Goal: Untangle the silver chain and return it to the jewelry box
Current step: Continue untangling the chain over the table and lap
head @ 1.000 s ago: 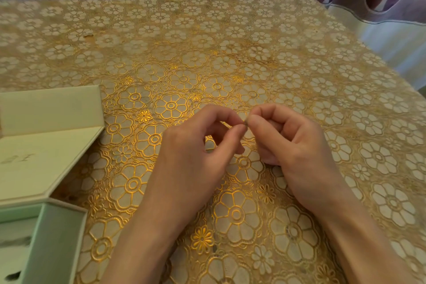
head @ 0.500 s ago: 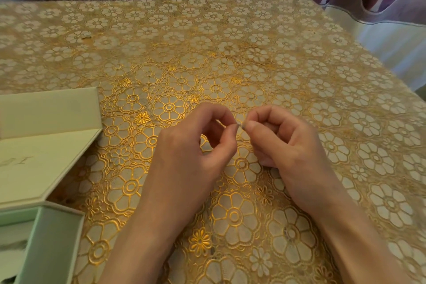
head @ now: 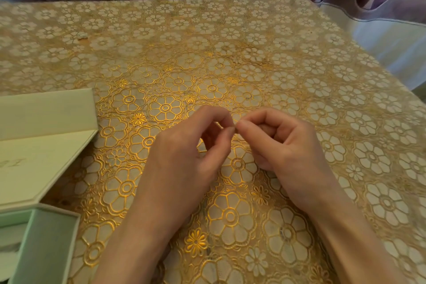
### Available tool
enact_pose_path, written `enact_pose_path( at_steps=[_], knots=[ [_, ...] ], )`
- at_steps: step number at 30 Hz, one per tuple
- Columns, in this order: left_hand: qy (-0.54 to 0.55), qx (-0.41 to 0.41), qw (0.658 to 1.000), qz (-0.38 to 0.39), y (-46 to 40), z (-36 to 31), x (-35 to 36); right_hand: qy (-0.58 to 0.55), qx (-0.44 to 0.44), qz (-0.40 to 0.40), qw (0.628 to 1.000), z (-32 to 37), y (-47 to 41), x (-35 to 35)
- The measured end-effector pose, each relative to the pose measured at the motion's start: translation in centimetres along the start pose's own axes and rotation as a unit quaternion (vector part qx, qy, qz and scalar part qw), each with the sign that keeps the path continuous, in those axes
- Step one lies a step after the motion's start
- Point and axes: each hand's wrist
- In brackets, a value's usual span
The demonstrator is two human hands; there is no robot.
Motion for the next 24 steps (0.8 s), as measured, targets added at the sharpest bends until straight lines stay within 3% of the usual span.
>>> enact_pose_path(
  at_steps=[6,10,18,24],
  knots=[
    [0.000,-0.003,1.000,0.011,0.07,0.06,0.25,-0.009,0.001,-0.025,1.000,-0.04,0.00,0.16],
    [-0.002,-0.006,1.000,0.012,0.11,0.17,0.19,-0.073,0.023,-0.036,0.996,0.16,-0.12,0.05],
    [-0.016,0.007,1.000,-0.002,0.05,0.09,-0.03,0.010,-0.011,-0.001,1.000,0.17,0.05,0.12],
    [-0.025,0.010,1.000,-0.002,-0.01,0.10,0.02,0.001,-0.005,0.000,1.000,0.03,0.07,0.02]
  ],
)
Point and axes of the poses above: each hand's wrist, its own y-axis away from the middle knuckle, its own x-axis out of the palm, z = x × y, and after that the axes turned 7 degrees about -z, right-handed
